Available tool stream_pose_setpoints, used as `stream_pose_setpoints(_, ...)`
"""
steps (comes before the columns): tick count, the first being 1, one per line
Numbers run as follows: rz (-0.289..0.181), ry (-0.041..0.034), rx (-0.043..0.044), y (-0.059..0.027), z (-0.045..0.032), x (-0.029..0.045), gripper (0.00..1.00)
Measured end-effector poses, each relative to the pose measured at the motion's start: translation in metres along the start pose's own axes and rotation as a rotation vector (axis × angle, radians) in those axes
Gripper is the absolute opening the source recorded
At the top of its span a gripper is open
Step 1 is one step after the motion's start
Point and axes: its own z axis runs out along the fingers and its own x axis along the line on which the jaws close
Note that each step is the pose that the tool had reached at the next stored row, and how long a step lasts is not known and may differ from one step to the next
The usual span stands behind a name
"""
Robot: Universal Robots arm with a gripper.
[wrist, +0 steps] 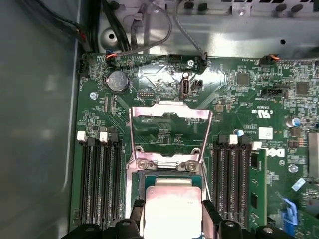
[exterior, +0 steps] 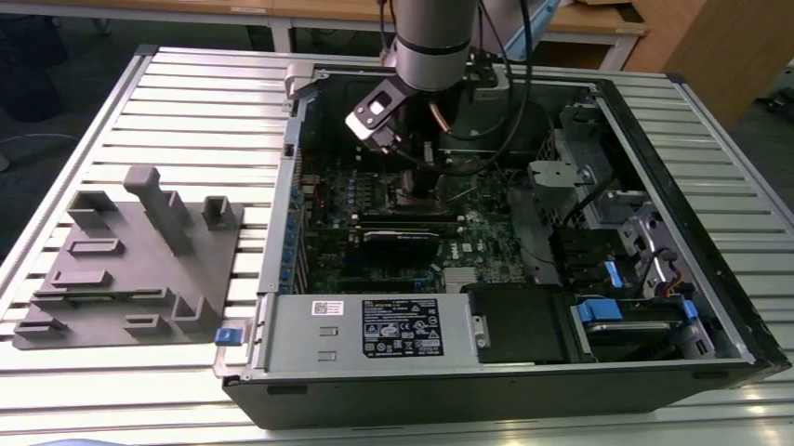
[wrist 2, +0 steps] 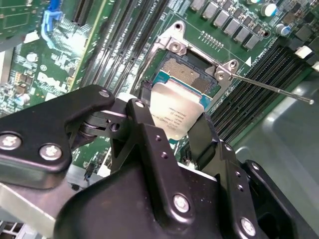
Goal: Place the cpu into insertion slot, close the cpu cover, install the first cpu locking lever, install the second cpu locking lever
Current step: 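Place the cpu into insertion slot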
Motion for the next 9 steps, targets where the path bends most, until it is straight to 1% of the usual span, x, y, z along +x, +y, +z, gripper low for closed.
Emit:
stream_pose_setpoints(6, 0.019, -0.001, -0.0001, -0.0014, 0.0069, 0.0042, 0.54)
stream_pose_setpoints(9, 0.031, -0.0015, -0.0002, -0.0028, 0.0111, 0.005, 0.54)
